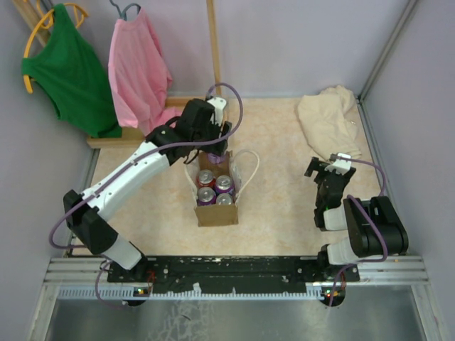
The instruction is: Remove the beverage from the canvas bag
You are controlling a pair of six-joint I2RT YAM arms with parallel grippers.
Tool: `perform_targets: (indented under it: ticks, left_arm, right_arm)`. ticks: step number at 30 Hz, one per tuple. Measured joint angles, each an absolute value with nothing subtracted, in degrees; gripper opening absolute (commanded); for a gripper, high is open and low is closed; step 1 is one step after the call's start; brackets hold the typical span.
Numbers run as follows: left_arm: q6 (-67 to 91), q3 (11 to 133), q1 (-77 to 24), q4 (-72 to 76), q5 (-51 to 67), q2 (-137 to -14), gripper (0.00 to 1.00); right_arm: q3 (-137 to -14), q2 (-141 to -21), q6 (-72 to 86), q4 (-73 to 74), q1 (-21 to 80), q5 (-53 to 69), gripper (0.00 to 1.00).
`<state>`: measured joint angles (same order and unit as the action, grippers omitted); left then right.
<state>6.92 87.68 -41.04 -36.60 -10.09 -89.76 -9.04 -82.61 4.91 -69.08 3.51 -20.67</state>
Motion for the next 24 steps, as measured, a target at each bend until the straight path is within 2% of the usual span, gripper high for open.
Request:
perform_targets:
  ticks: [10,16,24]
  left_arm:
    - [3.2,102.7,-40.7,-41.6,-16.2,-89.3,0.0]
    - [2.5,101.8,-38.9,-42.9,-19.0,-86.7,0.0]
    - [2.1,94.1,-29.1,-42.8,-20.4,-79.1,0.0]
  right_arm:
    - [-9.0,-82.6,4.7,-69.1,3.5,-20.7,0.99]
    - [-9.0,-82.6,4.7,-69.1,3.5,-20.7,0.99]
    - [-9.0,-82.6,4.7,-69.1,3.5,-20.6,0.99]
